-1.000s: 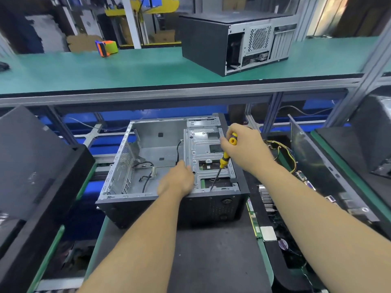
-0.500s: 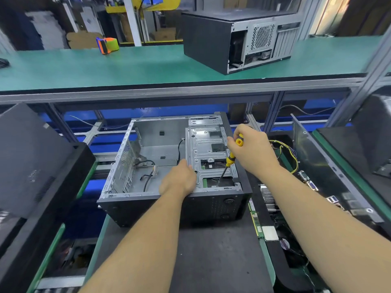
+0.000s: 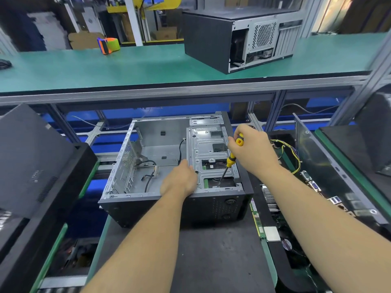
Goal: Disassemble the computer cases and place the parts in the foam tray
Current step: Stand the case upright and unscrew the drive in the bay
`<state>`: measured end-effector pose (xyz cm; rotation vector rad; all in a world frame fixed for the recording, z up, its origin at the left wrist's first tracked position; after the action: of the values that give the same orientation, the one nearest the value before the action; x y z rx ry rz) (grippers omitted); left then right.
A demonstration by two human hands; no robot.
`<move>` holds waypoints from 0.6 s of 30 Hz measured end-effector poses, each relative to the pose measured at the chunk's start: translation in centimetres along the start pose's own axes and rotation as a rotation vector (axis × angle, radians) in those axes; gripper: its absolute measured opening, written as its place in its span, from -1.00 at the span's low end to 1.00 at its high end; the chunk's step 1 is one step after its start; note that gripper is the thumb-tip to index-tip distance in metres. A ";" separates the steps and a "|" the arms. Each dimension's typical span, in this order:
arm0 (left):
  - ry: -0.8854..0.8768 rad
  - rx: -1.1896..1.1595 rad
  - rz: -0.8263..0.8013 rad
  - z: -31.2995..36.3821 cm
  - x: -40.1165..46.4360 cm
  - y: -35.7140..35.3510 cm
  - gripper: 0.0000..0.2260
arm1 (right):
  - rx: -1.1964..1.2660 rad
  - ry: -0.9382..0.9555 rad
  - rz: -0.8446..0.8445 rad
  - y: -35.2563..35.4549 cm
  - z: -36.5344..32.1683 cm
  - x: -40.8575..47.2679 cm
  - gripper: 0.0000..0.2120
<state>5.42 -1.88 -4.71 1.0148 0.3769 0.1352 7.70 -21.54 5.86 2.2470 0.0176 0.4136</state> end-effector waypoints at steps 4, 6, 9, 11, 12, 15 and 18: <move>0.003 0.002 -0.002 0.0 0.0 0.0 -0.68 | -0.016 -0.016 0.016 -0.1 0.0 0.0 -0.83; 0.004 0.004 -0.003 0.0 0.0 0.0 -0.68 | -0.024 -0.009 0.013 -0.1 0.0 0.1 -0.82; 0.007 0.004 -0.006 0.1 0.0 0.0 -0.68 | -0.002 -0.012 0.033 -0.1 0.0 0.4 -0.82; 0.012 0.002 -0.003 0.0 0.0 0.0 -0.69 | 0.013 -0.031 0.040 0.0 0.1 0.5 -0.82; 0.014 0.002 -0.003 0.0 0.0 0.1 -0.69 | 0.005 -0.031 0.031 -0.1 0.1 0.5 -0.83; 0.014 0.002 -0.004 0.1 0.0 0.0 -0.69 | -0.030 -0.016 0.003 -0.2 -0.1 0.3 -0.83; 0.016 0.003 -0.004 0.0 0.0 0.0 -0.69 | -0.060 0.020 -0.008 -0.1 -0.2 0.2 -0.84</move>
<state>5.46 -1.86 -4.69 1.0167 0.3940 0.1392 7.85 -21.29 5.92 2.1834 0.0244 0.4263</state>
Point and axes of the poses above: each hand's wrist, its own x-axis towards the middle knuckle, its own y-axis out of the back of the hand, z = x × y, the point moved 3 cm from there along x, towards the middle knuckle, and after that the axes turned 3 degrees about -z, right-handed, at the moved point
